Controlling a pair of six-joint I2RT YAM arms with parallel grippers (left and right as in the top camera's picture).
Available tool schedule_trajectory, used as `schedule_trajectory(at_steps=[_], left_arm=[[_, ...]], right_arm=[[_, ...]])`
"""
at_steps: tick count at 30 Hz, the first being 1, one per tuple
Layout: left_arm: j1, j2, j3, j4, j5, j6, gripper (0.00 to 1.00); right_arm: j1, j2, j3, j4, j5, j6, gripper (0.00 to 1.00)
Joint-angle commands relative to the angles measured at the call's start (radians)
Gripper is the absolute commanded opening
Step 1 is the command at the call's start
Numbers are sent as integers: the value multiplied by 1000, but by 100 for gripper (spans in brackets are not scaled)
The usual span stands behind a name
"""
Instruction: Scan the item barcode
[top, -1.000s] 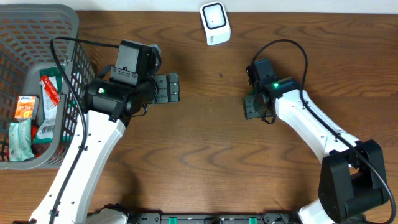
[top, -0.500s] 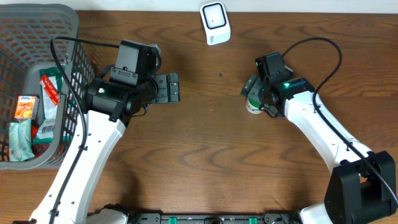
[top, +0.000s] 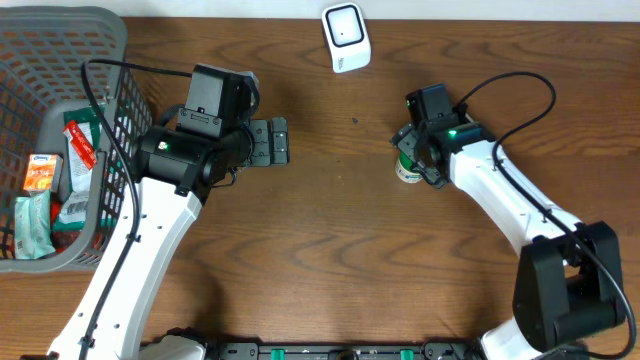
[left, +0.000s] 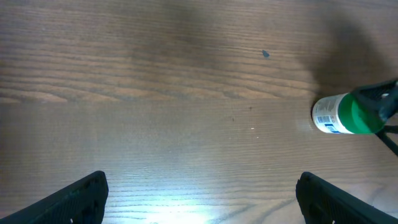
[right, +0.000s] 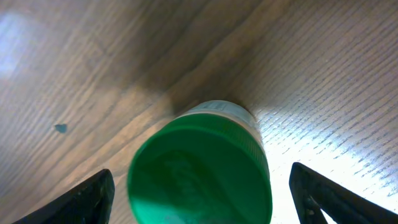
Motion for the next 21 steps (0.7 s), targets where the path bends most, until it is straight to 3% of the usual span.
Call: schedule_trajectory(at_steps=[1, 9, 15, 21], left_arm=[[4, -9, 13, -3, -6, -2, 96], [4, -9, 13, -3, -6, -2, 96], [4, -9, 13, -3, -6, -2, 96], [4, -9, 13, -3, -6, -2, 96]], right_arm=[[2, 24, 17, 0, 26, 26, 80], [2, 26, 17, -14, 24, -113, 61], [2, 26, 17, -87, 19, -292, 60], [2, 26, 17, -134, -41, -566, 57]])
